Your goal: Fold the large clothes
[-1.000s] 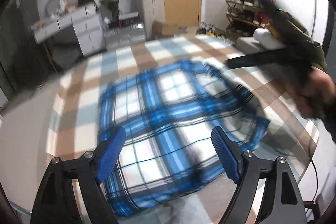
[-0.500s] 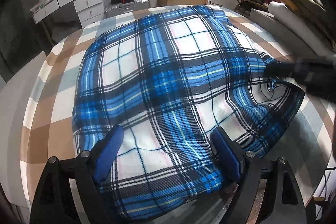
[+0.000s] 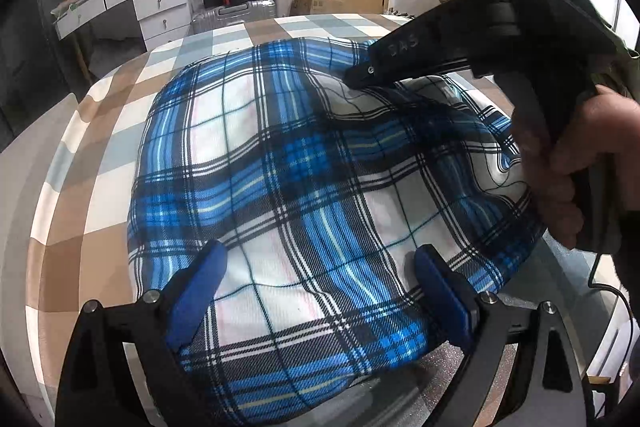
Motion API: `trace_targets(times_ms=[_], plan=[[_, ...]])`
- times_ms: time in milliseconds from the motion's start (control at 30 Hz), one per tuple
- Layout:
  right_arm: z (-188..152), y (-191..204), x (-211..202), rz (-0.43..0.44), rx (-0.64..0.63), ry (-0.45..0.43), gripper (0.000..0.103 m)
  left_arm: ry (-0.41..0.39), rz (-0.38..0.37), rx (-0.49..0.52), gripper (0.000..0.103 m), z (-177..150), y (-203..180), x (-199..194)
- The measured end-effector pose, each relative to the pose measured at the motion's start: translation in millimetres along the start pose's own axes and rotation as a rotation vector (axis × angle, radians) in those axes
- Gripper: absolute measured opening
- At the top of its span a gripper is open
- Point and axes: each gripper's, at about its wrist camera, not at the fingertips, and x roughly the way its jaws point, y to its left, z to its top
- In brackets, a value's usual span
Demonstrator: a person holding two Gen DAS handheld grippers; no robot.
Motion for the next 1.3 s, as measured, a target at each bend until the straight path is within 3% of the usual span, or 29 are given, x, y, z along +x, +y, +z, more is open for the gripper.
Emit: trace_targets(times_ms=[100, 233, 300, 367, 400, 500, 600, 667, 800, 833, 900, 933, 967, 1000, 1033, 1067, 1100, 1233, 1300], plan=[[-11, 2, -22, -0.002, -0.018, -0.030, 0.012, -0.001, -0.004, -0.001, 0.092, 0, 1, 1], [-57, 10, -66, 0.051, -0.037, -0.117, 0.016, -0.001, -0.003, 0.000, 0.092, 0, 0, 1], [-79, 9, -68, 0.039, -0.018, -0.084, 0.018, -0.001, -0.002, 0.001, 0.092, 0, 0, 2], [-99, 6, -46, 0.001, -0.019, 0.022, 0.018, 0.001, 0.003, 0.006, 0.092, 0, -1, 2], [-104, 9, -52, -0.005, -0.049, -0.058, 0.018, 0.007, 0.007, 0.010, 0.093, 1, -1, 3], [-107, 16, -53, -0.014, -0.073, -0.058, 0.020, 0.015, 0.019, 0.027, 0.095, 1, -5, 5], [-113, -2, -57, 0.160, 0.001, -0.106, 0.038, 0.008, -0.007, 0.012, 0.095, 2, 0, -2], [-118, -16, -66, 0.193, 0.069, -0.159, 0.038, 0.018, -0.050, 0.003, 0.095, 10, 5, -14], [-135, -39, -98, 0.291, 0.156, -0.332, 0.043, -0.050, -0.055, 0.049, 0.095, 50, 9, -41], [-136, -43, -104, 0.301, 0.169, -0.359, 0.052, -0.038, -0.083, 0.079, 0.095, 63, 8, -38], [-142, -49, -111, 0.341, 0.192, -0.395, 0.057, 0.005, -0.096, 0.132, 0.095, 82, 6, -20], [-142, -52, -113, 0.356, 0.198, -0.404, 0.057, 0.060, -0.073, 0.166, 0.094, 92, 5, 0], [-146, -54, -117, 0.364, 0.208, -0.419, 0.057, 0.095, -0.054, 0.184, 0.086, 97, 4, 15], [-146, -57, -119, 0.363, 0.215, -0.428, 0.057, 0.167, 0.003, 0.227, 0.082, 100, 3, 40], [-149, -59, -121, 0.372, 0.222, -0.436, 0.058, 0.242, 0.045, 0.273, 0.083, 100, 1, 65], [-151, -60, -123, 0.379, 0.228, -0.440, 0.058, 0.273, 0.041, 0.275, 0.090, 99, 2, 78], [-153, -60, -126, 0.379, 0.234, -0.444, 0.058, 0.279, 0.030, 0.244, 0.095, 103, 6, 83], [-152, -60, -133, 0.405, 0.245, -0.449, 0.060, 0.380, -0.001, 0.233, 0.093, 114, 10, 85], [-151, -64, -134, 0.418, 0.252, -0.454, 0.062, 0.375, -0.023, 0.221, 0.082, 126, 8, 70]])
